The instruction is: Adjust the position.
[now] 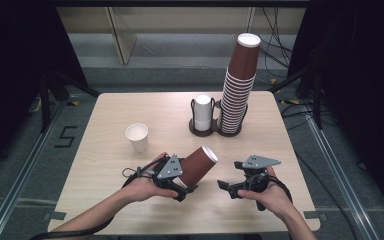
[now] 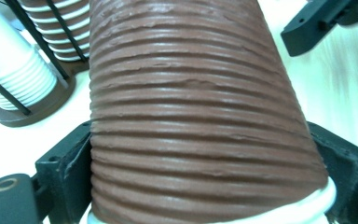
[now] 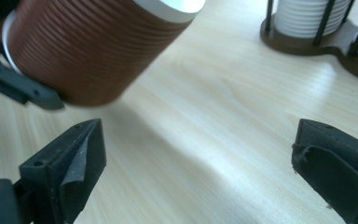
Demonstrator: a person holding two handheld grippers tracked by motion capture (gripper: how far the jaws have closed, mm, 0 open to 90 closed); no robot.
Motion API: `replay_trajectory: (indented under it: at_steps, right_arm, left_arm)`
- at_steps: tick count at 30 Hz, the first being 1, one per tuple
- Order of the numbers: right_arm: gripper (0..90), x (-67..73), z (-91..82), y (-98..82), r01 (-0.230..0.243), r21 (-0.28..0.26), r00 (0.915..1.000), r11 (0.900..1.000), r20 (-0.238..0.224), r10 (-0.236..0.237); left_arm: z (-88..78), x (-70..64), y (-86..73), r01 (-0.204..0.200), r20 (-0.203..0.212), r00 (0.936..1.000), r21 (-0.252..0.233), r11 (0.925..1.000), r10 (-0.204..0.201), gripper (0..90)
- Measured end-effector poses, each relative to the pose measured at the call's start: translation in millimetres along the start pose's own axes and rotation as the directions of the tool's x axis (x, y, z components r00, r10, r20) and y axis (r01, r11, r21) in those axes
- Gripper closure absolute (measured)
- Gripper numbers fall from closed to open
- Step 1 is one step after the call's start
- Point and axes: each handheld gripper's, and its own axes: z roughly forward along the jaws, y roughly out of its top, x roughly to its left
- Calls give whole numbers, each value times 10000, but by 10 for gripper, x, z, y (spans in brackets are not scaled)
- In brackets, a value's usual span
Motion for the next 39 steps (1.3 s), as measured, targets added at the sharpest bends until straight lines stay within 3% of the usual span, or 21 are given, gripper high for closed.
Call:
replay_trajectory:
  at_steps: [3, 5, 6, 11, 15, 16, 19, 20, 23, 25, 26, 27, 28, 30, 31, 32, 35, 36, 37, 38, 39]
  right_arm:
    - [44, -18, 14, 24, 814, 425, 9966, 9958, -136, -809]
    - [53, 10, 15, 26, 772, 748, 9969, 9942, -216, -758]
    - [53, -5, 33, 29, 1306, 985, 9913, 9865, -319, -1281]
    - [68, 41, 80, 12, 1709, 1812, 9853, 9685, -398, -1664]
    - [76, 53, 110, 50, 2716, 2134, 9624, 9384, -582, -2653]
    - [76, 79, 109, 51, 2620, 2210, 9650, 9394, -506, -2572]
    - [85, 102, 125, 76, 3086, 2372, 9512, 9211, -669, -3014]
    - [85, 102, 132, 87, 3433, 2516, 9391, 9049, -792, -3343]
    - [86, 127, 173, 107, 3929, 2750, 9195, 8775, -1014, -3799]
    - [86, 144, 201, 126, 4381, 2777, 8987, 8550, -1132, -4237]
    - [86, 163, 210, 130, 4416, 2872, 8971, 8500, -1236, -4243]
    - [87, 170, 224, 145, 4743, 2799, 8802, 8347, -1316, -4561]
    - [88, 193, 230, 147, 4709, 2867, 8821, 8343, -1416, -4492]
    - [91, 222, 242, 168, 4980, 2871, 8671, 8183, -1593, -4719]
    - [91, 227, 251, 187, 5337, 2840, 8454, 7965, -1583, -5101]
    - [91, 253, 256, 187, 5253, 2959, 8508, 7978, -1676, -4980]
    - [91, 303, 272, 221, 5513, 2852, 8343, 7841, -1809, -5208]
    - [91, 327, 272, 235, 5569, 2805, 8306, 7818, -1858, -5249]
    - [91, 295, 324, 285, 6505, 2081, 7593, 7305, -2016, -6187]
    - [91, 368, 283, 266, 5749, 2762, 8182, 7702, -2006, -5388]
    - [91, 387, 287, 285, 5831, 2723, 8124, 7654, -2041, -5462]
  left_arm:
    - [-19, -11, 7, -156, 364, 9992, 460, 9988, 140, 91]
    - [-32, -23, 15, -491, 511, 9977, 819, 9954, 450, 91]
    - [-40, -30, 20, -733, 604, 9959, 1016, 9921, 674, 91]
    - [-55, -23, 54, -1246, 1161, 9873, 1439, 9817, 1083, 91]
    - [-81, 54, 89, -1904, 1376, 9766, 1985, 9614, 1650, 92]
    - [-90, 69, 97, -1975, 1432, 9750, 2072, 9582, 1700, 92]
    - [-109, 101, 109, -1952, 1634, 9735, 2297, 9535, 1599, 92]
    - [-119, 121, 113, -2289, 1636, 9677, 2513, 9405, 1918, 92]
    - [-101, 99, 86, -2229, 1726, 9680, 2560, 9406, 1824, 93]
    - [-96, 90, 75, -2607, 2058, 9563, 2791, 9242, 2076, 93]
    - [-86, 72, 64, -2606, 2162, 9547, 2764, 9250, 2044, 93]
    - [-79, 61, 59, -2730, 2321, 9495, 2802, 9203, 2110, 93]
    - [-75, 54, 59, -2939, 2456, 9424, 2841, 9126, 2270, 93]
    - [-67, 50, 70, -3290, 2663, 9299, 2947, 8972, 2536, 93]
    - [-63, 49, 78, -3403, 2758, 9252, 2990, 8915, 2606, 93]
    - [-60, 47, 88, -3502, 2817, 9215, 3045, 8858, 2674, 93]
    - [-46, 23, 121, -3785, 3075, 9086, 3199, 8686, 2827, 93]
    - [-32, 31, 150, -4193, 3258, 8902, 3126, 8523, 3184, 93]
    - [-37, 0, 148, -3962, 3247, 8997, 3277, 8577, 2916, 93]
    - [-33, -4, 168, -4104, 3307, 8943, 3381, 8469, 3014, 93]
    - [-24, -14, 175, -4079, 3281, 8959, 3402, 8473, 2995, 92]
